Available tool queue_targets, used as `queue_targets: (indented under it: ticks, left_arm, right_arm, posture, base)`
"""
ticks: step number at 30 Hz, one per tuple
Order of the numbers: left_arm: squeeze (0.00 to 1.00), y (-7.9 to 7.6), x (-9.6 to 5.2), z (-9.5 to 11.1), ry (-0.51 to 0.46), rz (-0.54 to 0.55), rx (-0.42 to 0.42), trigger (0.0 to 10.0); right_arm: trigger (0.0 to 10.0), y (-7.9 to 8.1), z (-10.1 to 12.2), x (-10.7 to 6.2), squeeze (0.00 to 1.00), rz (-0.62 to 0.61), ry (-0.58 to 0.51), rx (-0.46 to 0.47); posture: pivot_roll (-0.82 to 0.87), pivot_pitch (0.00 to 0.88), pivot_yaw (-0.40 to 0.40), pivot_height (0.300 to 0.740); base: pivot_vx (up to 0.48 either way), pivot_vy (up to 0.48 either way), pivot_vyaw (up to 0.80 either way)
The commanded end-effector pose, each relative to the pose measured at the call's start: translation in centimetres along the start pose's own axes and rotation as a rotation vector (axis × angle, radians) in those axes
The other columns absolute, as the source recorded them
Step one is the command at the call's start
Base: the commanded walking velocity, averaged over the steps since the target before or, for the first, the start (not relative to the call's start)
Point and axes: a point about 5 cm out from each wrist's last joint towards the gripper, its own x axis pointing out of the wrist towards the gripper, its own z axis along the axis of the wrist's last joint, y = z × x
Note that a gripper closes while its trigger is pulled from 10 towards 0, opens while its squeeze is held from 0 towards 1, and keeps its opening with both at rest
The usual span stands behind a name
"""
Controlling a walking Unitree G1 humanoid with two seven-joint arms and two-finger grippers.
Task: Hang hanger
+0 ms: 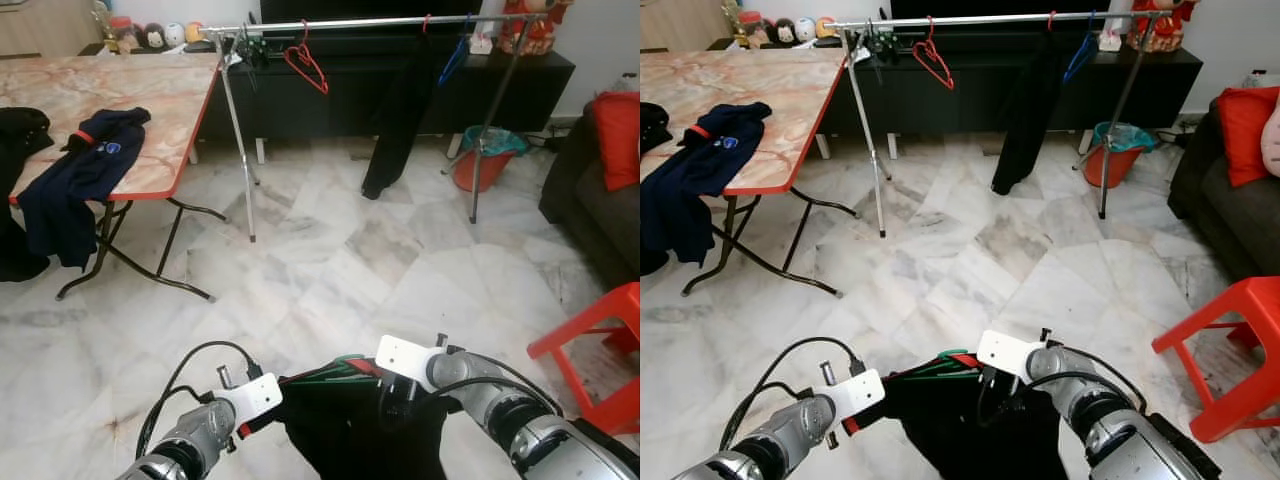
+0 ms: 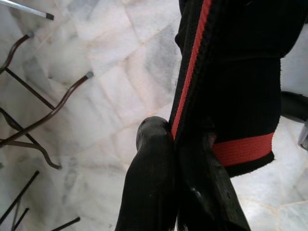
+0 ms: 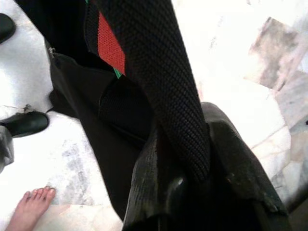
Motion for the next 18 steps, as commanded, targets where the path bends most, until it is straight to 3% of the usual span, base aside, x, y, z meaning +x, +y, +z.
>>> queue_targets:
  ticks: [1,3,4,6,7,8,9,10,11,14,18]
  left_arm:
    - [0.0,-1.6,-2.0,-9.1,0.353,-0.071,-0.083,10.0]
    - [0.0,-1.6,-2.0,-9.1,0.353,-0.075,-0.092,10.0]
    - [0.0,-1.8,-2.0,-9.2,0.354,-0.079,-0.139,10.0]
    - [0.0,-2.3,-2.1,-9.5,0.349,-0.09,-0.289,10.0]
    - [0.0,-2.8,-2.2,-9.6,0.335,-0.098,-0.43,10.0]
    - [0.0,-2.8,-2.2,-9.6,0.335,-0.098,-0.43,10.0]
    - [0.0,-3.3,-2.2,-9.4,0.295,-0.102,-0.595,10.0]
    - [0.0,-3.3,-2.2,-9.4,0.295,-0.102,-0.595,10.0]
    - [0.0,-3.8,-2.1,-8.9,0.217,-0.126,-0.756,10.0]
    - [0.0,-4.0,-2.1,-8.4,0.145,-0.158,-0.837,10.0]
    - [0.0,-4.1,-2.0,-7.6,0.07,-0.215,-0.875,10.0]
  right_arm:
    - [10.0,-1.4,-5.6,-1.3,0.0,-0.112,0.213,0.167]
    - [10.0,-1.3,-5.6,-1.3,0.0,-0.114,0.212,0.171]
    - [10.0,-1.0,-5.6,-1.2,0.0,-0.112,0.214,0.171]
    - [10.0,-0.3,-5.8,-1.0,0.0,-0.095,0.222,0.175]
    - [10.0,0.3,-6.0,-0.9,0.0,-0.082,0.233,0.185]
    - [10.0,0.3,-6.0,-0.9,0.0,-0.082,0.233,0.185]
    - [10.0,1.0,-6.2,-0.7,0.0,-0.073,0.244,0.188]
    - [10.0,1.0,-6.2,-0.7,0.0,-0.073,0.244,0.188]
    - [10.0,1.6,-6.2,-0.6,0.0,-0.063,0.251,0.206]
    - [10.0,2.4,-6.3,-0.4,0.0,-0.052,0.26,0.224]
    - [10.0,3.9,-6.4,-0.1,0.0,-0.035,0.274,0.256]
  posture:
    - [0.04,0.0,0.0,0.74]
    - [0.04,0.0,0.0,0.74]
    - [0.04,0.0,0.002,0.74]
    - [0.04,0.0,0.001,0.74]
    - [0.04,0.0,0.001,0.74]
    - [0.04,0.0,0.001,0.74]
    - [0.05,0.0,-0.002,0.74]
    - [0.05,0.0,-0.002,0.74]
    - [0.05,0.0,-0.006,0.74]
    - [0.07,0.0,-0.012,0.74]
    - [0.08,0.0,-0.015,0.74]
  base:
    - [0.0,0.0,0.0]
    - [0.0,0.0,0.0]
    - [0.0,0.0,0.0]
    - [0.0,0.0,0.0]
    - [0.0,0.0,0.0]
    - [0.0,0.0,0.0]
    - [0.0,0.0,0.0]
    - [0.0,0.0,0.0]
    - [0.0,0.0,0.0]
    - [0.0,0.0,0.0]
    - [0.0,0.0,0.0]
